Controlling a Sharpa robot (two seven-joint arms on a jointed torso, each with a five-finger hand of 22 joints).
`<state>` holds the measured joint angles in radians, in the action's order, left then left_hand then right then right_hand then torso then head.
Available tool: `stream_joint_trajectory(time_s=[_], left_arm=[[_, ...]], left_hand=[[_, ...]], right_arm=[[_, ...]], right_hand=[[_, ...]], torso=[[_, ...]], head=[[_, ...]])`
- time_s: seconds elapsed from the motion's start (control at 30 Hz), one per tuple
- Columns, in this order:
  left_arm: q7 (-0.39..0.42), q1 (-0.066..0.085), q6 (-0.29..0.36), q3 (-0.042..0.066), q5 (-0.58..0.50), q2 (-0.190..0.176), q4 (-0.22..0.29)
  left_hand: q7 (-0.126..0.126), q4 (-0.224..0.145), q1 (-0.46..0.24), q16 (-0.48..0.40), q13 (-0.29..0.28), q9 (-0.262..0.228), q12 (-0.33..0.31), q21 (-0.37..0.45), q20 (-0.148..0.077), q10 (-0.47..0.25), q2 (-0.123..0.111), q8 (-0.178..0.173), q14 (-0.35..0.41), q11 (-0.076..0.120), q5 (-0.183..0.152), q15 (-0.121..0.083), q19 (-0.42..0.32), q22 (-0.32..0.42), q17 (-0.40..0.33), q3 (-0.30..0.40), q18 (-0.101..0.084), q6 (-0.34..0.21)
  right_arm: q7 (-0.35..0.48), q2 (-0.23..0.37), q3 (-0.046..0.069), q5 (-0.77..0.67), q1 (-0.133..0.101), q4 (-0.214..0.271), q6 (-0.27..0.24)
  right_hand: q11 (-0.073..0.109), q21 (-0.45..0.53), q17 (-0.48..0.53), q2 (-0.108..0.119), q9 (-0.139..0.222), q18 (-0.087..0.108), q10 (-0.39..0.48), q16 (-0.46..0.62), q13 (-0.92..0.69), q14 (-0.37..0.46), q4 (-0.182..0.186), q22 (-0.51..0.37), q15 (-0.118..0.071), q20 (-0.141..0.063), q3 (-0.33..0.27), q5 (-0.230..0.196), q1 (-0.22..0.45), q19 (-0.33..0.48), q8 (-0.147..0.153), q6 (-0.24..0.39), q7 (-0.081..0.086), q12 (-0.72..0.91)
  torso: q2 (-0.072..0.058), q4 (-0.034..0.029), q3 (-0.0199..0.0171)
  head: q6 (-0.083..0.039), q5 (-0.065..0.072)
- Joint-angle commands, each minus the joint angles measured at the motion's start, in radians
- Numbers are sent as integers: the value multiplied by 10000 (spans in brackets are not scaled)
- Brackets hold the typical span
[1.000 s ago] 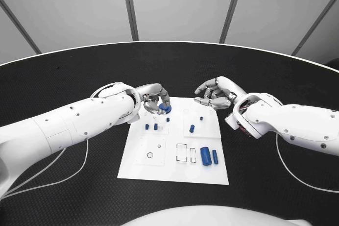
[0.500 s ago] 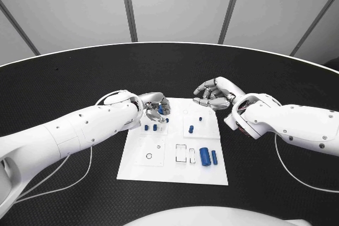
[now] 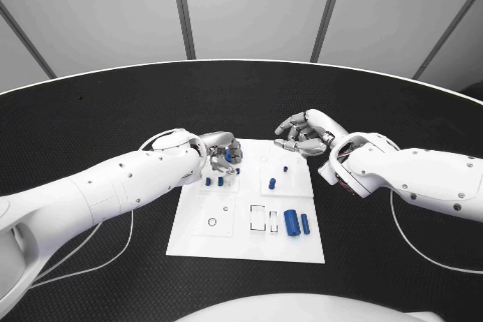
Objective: Assemble the parts on the task board
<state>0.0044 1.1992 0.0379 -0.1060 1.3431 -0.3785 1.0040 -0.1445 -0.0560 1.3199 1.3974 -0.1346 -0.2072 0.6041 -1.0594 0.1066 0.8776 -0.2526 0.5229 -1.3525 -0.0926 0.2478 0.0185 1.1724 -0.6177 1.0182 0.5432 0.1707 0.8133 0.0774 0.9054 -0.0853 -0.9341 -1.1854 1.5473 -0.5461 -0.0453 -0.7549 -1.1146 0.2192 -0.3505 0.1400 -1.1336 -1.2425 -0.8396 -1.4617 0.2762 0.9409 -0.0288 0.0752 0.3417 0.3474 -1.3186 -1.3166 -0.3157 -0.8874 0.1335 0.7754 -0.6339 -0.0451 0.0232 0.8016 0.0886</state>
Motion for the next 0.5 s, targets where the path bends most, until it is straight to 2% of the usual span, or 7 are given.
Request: stream_joint_trajectory(time_s=[0.03,0.27,0.5], left_arm=[[-124,-24,-146,0,29,69,-122],[-182,-57,-303,0,48,214,-331],[-157,-69,-325,1,52,342,-438]], left_hand=[[-20,-50,72,86,43,22,-71,-174,-20,112,146,-63,-128,-12,11,-10,183,-233,47,146,-4,121],[-21,-64,70,173,68,20,-87,-396,-41,209,201,-76,-262,9,4,-30,375,-566,199,239,-62,207],[-19,-65,47,216,79,19,-91,-519,-50,269,212,-86,-332,25,-2,-44,481,-754,271,270,-95,245]], right_arm=[[-5,1,0,0,0,4,3],[-13,-17,1,0,0,1,7],[-18,-31,1,0,-1,-5,12]], right_hand=[[-15,52,-1,101,1,153,70,47,11,36,10,-17,-16,-37,45,68,0,-2,-40,37,17,-68],[-15,52,-1,101,1,153,70,47,11,36,10,-17,-16,-37,45,68,0,-2,-40,37,17,-68],[-14,61,13,103,-2,153,76,63,37,37,12,-23,-17,-37,50,80,6,-9,-46,29,15,-89]], torso=[[-1,2,-5],[7,8,-19],[12,11,-14]], head=[[15,6],[28,-2],[40,11]])
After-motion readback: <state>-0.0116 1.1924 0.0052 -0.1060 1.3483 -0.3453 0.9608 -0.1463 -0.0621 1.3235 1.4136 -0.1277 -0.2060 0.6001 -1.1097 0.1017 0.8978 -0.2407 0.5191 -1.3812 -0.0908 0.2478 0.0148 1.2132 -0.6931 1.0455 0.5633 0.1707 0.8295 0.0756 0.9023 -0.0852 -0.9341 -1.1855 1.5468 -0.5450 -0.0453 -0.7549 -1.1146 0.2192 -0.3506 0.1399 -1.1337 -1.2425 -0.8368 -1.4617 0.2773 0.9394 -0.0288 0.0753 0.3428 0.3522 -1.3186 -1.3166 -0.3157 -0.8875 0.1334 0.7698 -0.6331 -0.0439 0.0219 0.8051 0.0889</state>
